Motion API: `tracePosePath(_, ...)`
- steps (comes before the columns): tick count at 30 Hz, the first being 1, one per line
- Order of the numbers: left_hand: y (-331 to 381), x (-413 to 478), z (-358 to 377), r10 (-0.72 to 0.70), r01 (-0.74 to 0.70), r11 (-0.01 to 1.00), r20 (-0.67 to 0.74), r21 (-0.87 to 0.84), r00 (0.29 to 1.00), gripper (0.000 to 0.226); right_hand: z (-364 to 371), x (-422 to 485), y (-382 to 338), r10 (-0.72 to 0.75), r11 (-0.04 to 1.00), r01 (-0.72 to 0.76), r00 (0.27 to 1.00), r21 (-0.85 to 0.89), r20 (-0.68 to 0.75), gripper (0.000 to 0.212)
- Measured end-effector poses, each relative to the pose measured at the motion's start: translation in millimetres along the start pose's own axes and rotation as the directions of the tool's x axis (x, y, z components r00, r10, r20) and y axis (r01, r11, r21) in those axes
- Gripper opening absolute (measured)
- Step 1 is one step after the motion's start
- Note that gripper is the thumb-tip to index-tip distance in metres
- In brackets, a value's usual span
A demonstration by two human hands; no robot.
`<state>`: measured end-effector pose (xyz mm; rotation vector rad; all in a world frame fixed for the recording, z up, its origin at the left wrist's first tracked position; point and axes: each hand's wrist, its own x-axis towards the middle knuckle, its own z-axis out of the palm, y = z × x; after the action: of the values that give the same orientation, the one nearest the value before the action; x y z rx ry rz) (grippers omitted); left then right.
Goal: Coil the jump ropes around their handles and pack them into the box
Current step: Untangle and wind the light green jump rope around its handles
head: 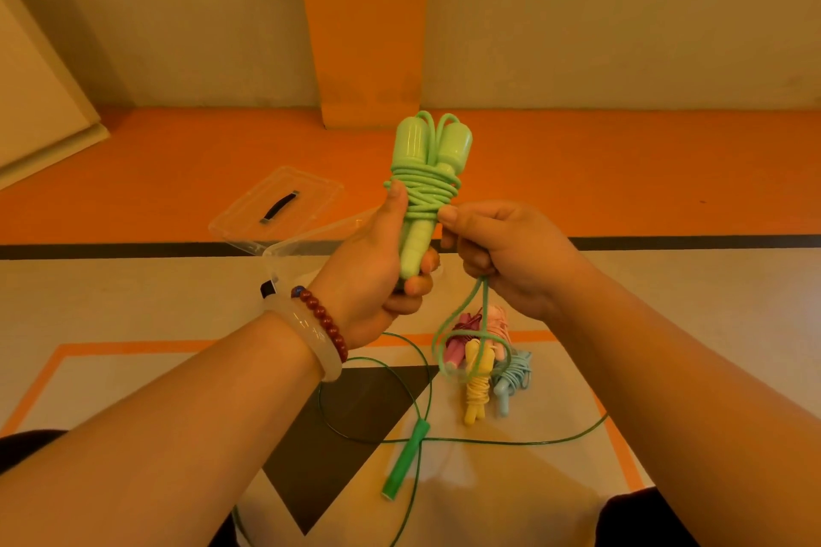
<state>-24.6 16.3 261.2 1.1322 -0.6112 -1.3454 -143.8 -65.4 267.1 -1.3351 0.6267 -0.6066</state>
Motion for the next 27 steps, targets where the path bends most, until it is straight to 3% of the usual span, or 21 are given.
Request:
tracePosePath(3, 0, 2, -1, 0.141, -0.102, 0.969, -0.165, 0.223, 0.976, 0.054, 3, 0, 1, -0.026, 0.999, 0.024, 0.998, -0.046, -0.058, 0.019)
tracePosePath(5, -3, 3, -6, 0.322, -0.197, 0.890, -0.261, 0.411, 0.910, 0.051, 5, 0, 3, -0.073, 0.981, 0.048, 0.989, -0.190, -0.126, 0.016)
tracePosePath(8, -5, 2, -11, 0.587, -0.297, 0.612, -0.169, 0.733, 0.791, 0.041, 8, 0, 4, -0.175, 0.923, 0.107, 0.972, -0.370, -0.157, 0.011)
tracePosePath(10, -4, 1, -8, 0.602, -0.272, 0.541, -0.140, 0.795, 0.786, 0.040, 12, -1, 5, -0.233, 0.869, 0.139, 0.962, -0.474, -0.145, 0.018)
tracePosePath(13, -5, 1, -1, 0.527, -0.279, 0.647, -0.152, 0.710, 0.837, 0.042, 18, -4, 5, -0.305, 0.789, 0.201, 0.948, -0.581, -0.087, 0.033)
tracePosePath(16, -6, 4, -3, 0.497, -0.257, 0.672, -0.165, 0.694, 0.852, 0.037, 19, -6, 4, -0.335, 0.731, 0.264, 0.942, -0.629, 0.005, 0.034)
tracePosePath(19, -3, 9, -9, 0.461, -0.224, 0.715, -0.206, 0.662, 0.863, 0.055, 16, -7, -2, -0.283, 0.749, 0.260, 0.957, -0.610, 0.061, 0.032)
tracePosePath(21, 1, 10, -10, 0.412, -0.253, 0.810, -0.207, 0.529, 0.887, 0.064, 12, -7, -6, -0.223, 0.796, 0.231, 0.971, -0.559, 0.084, 0.025)
tracePosePath(23, 4, 8, -5, 0.350, -0.266, 0.896, -0.199, 0.355, 0.915, 0.053, 8, -5, -8, -0.190, 0.840, 0.204, 0.979, -0.502, 0.079, 0.017)
tracePosePath(27, 10, 6, -1, 0.143, -0.141, 0.990, -0.132, 0.028, 0.981, 0.055, 3, -3, -10, -0.195, 0.913, 0.187, 0.981, -0.362, 0.014, 0.005)
